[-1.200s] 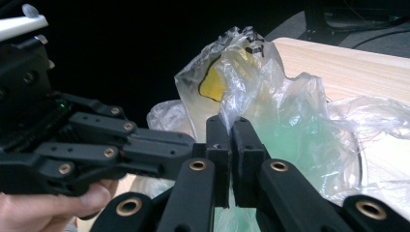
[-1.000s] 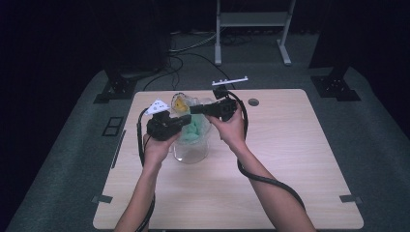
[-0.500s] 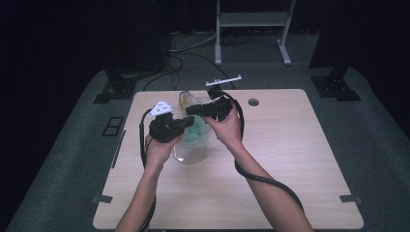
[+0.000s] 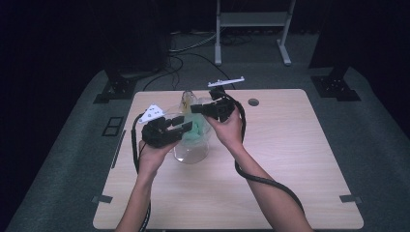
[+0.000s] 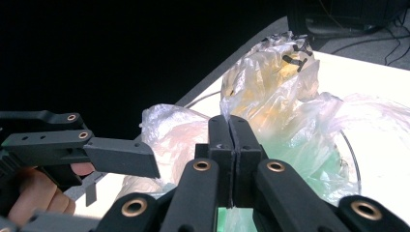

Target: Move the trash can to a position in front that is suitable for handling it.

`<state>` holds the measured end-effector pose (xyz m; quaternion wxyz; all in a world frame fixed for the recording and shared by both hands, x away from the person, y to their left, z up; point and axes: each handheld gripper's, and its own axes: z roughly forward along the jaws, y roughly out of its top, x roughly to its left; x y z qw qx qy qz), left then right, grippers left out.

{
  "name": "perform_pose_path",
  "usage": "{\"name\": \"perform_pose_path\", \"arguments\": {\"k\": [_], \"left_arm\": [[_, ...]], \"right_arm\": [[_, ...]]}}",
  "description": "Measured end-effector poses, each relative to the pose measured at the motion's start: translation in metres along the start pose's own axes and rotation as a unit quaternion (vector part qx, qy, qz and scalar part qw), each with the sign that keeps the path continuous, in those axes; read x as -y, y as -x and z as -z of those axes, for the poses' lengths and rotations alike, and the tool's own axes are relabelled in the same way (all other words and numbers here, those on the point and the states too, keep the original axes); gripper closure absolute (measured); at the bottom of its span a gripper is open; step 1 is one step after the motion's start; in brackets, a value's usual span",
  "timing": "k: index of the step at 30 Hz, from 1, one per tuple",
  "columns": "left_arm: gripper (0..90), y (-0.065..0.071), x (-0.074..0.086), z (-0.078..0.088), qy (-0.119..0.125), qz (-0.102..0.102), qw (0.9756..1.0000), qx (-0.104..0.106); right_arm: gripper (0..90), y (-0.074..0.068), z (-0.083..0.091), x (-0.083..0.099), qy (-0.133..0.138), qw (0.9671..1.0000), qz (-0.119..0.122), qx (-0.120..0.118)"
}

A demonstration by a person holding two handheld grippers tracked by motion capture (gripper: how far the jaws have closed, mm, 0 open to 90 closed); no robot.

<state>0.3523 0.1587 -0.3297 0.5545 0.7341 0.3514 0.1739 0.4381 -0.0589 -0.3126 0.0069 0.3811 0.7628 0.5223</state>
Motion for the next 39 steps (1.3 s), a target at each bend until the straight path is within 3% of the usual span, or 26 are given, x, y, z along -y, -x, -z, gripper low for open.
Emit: {"name": "perform_pose_path", "arguments": {"k": [9,16,28,39], "left_arm": [[30.6,0.005,0.009,0.02,0.024,-0.002,0.9997,-0.011],[21.9,0.005,0.019,0.031,0.035,-0.003,0.9992,-0.018],[19.1,0.003,0.023,0.042,0.04,-0.004,0.999,-0.021],[17.2,0.003,0.023,0.047,0.039,-0.001,0.9989,-0.028]], "right_arm": [[90.0,0.003,0.004,0.0,0.007,1.0,-0.003,0.001],[90.0,0.004,0.007,0.0,0.014,0.9998,-0.012,-0.009],[90.0,0.005,0.008,-0.001,0.023,0.9991,-0.026,-0.025],[90.0,0.008,0.028,-0.008,0.042,0.9987,-0.022,-0.016]]}}
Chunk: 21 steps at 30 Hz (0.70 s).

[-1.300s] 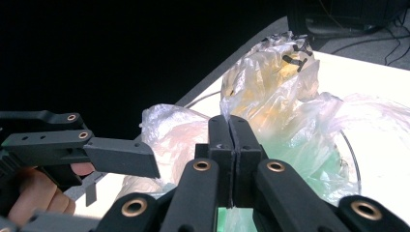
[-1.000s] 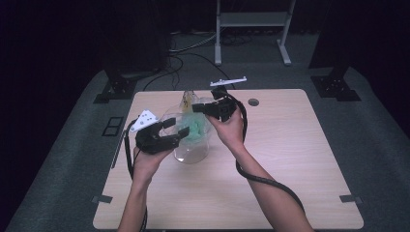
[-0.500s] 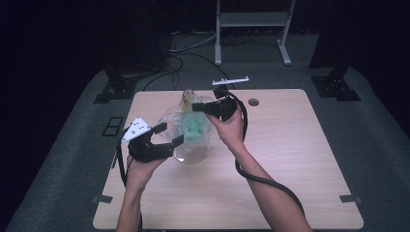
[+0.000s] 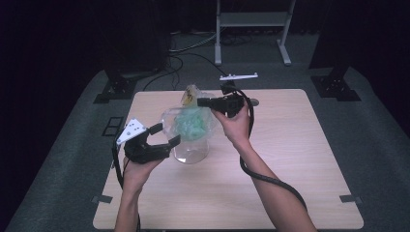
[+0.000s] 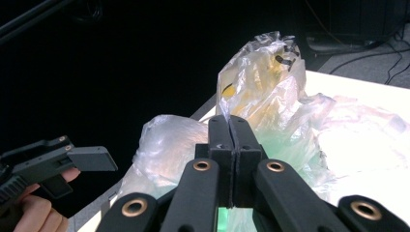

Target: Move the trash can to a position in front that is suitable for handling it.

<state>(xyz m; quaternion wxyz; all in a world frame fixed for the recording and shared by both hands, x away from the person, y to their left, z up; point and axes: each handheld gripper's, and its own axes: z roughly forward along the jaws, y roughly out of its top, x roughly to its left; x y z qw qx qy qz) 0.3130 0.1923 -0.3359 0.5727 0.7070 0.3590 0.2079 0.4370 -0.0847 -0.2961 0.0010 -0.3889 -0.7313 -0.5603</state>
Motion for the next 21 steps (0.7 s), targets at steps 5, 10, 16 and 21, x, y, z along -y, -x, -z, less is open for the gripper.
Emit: {"name": "perform_pose_path", "arguments": {"k": [5,10,16,21], "left_arm": [[15.4,0.0,-0.001,0.001,0.004,0.004,1.0,0.0],[15.3,-0.002,0.001,0.0,0.002,0.008,1.0,0.002],[15.3,-0.004,0.003,0.0,0.0,0.009,1.0,0.0],[15.3,-0.005,0.004,-0.001,0.0,0.01,1.0,0.0]], "right_arm": [[90.0,0.001,0.01,-0.006,0.009,0.9999,0.003,0.006],[90.0,0.001,0.019,-0.011,0.017,0.9998,0.004,0.01],[90.0,0.002,0.035,-0.018,0.031,0.9994,0.002,0.012],[90.0,0.004,0.049,-0.022,0.039,0.999,0.007,0.02]]}}
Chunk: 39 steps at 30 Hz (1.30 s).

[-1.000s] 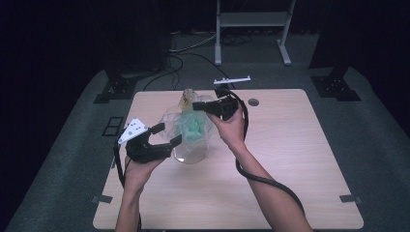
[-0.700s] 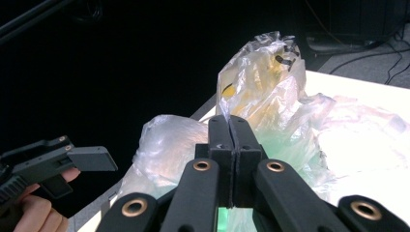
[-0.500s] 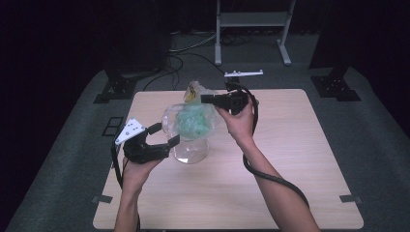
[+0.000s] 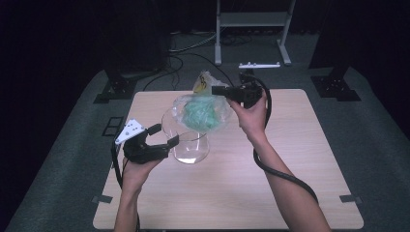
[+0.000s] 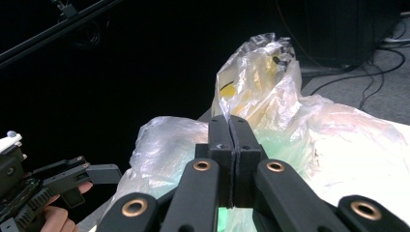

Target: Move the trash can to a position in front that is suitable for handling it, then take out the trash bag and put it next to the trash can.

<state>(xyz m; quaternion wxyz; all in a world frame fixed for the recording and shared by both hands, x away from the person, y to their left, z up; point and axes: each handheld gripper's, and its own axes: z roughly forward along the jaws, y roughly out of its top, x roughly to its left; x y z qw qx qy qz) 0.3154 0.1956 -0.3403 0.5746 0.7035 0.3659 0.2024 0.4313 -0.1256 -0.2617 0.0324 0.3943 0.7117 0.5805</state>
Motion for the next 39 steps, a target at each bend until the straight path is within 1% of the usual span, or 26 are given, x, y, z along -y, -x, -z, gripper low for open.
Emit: {"name": "perform_pose_path", "arguments": {"k": [3,4,5,6,10,16,18,20,25,28,36,39], "left_arm": [[15.3,0.0,0.0,-0.001,-0.002,-0.004,1.0,0.0],[15.1,0.0,0.0,-0.002,-0.002,-0.003,1.0,0.0],[12.3,0.0,0.0,-0.003,-0.002,-0.001,1.0,-0.003],[11.7,0.0,0.0,-0.003,-0.002,-0.001,1.0,-0.001],[11.2,0.0,0.001,-0.005,-0.005,0.0,1.0,-0.001],[8.8,0.001,0.0,-0.002,0.0,0.005,1.0,-0.003],[8.5,0.0,0.0,-0.002,0.002,0.011,0.9999,0.006],[8.0,0.001,0.0,-0.002,0.002,0.011,0.9999,0.006],[8.0,-0.001,0.0,-0.002,0.002,0.011,0.9999,0.004],[8.0,-0.001,0.0,-0.002,0.002,0.01,0.9999,0.003],[8.0,0.0,0.0,-0.002,0.001,0.009,1.0,0.004],[8.0,0.0,0.0,-0.002,0.001,0.011,0.9999,0.003]], "right_arm": [[90.0,0.002,0.007,-0.001,0.006,1.0,0.001,0.005],[90.0,0.003,0.009,-0.001,0.006,1.0,0.0,0.006],[90.0,0.004,0.011,-0.001,0.006,0.9999,0.001,0.009],[90.0,0.005,0.013,-0.001,0.005,0.9999,0.001,0.013],[90.0,0.011,0.023,-0.003,0.014,0.9997,-0.005,0.017],[90.0,0.02,0.039,-0.006,0.022,0.9993,-0.007,0.028],[90.0,0.023,0.043,-0.006,0.023,0.9992,-0.011,0.031],[90.0,0.026,0.047,-0.007,0.024,0.999,-0.012,0.037],[90.0,0.036,0.054,-0.004,0.025,0.9985,-0.02,0.046],[90.0,0.041,0.059,-0.002,0.029,0.9982,-0.026,0.046],[90.0,0.051,0.067,0.003,0.028,0.9978,-0.04,0.044],[90.0,0.054,0.068,0.005,0.025,0.9977,-0.039,0.049]]}}
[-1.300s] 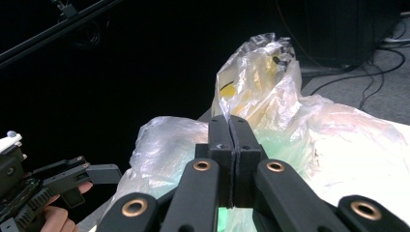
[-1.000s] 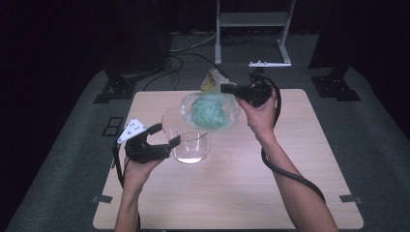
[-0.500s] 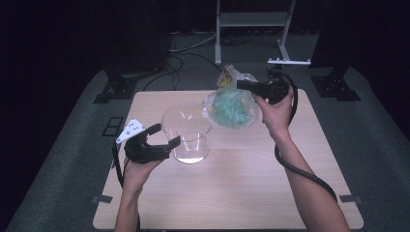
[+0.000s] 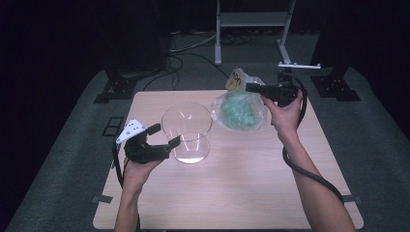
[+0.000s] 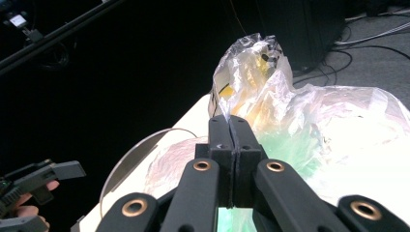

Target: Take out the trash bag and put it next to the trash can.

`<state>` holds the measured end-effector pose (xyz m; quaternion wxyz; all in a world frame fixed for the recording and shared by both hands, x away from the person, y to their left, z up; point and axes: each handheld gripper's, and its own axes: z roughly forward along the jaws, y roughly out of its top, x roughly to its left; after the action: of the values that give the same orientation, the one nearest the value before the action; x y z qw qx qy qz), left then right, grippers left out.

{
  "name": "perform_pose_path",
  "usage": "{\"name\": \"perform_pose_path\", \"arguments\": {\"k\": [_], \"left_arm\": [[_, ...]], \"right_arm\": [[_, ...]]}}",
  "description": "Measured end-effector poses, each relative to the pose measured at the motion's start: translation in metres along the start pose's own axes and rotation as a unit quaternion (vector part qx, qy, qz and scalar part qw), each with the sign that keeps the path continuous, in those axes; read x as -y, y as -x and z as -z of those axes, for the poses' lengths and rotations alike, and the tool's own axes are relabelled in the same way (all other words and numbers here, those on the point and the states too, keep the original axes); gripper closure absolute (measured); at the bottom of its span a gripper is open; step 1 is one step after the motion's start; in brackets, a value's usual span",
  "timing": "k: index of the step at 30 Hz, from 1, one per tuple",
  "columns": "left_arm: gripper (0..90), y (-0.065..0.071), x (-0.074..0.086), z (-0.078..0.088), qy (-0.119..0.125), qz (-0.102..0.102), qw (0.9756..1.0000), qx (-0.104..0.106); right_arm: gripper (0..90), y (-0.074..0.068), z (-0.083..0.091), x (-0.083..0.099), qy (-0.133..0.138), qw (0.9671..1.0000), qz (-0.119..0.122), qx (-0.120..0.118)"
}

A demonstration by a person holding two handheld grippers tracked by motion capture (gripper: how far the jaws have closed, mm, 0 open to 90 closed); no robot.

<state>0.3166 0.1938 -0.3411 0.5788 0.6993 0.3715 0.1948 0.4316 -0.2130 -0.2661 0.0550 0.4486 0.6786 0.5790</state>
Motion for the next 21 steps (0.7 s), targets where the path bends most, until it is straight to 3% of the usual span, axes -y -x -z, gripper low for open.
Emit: {"name": "perform_pose_path", "arguments": {"k": [21], "left_arm": [[8.0,0.001,0.003,-0.008,-0.012,0.004,0.9999,0.001]], "right_arm": [[90.0,0.032,0.005,0.02,-0.01,0.9994,-0.023,0.022]]}}
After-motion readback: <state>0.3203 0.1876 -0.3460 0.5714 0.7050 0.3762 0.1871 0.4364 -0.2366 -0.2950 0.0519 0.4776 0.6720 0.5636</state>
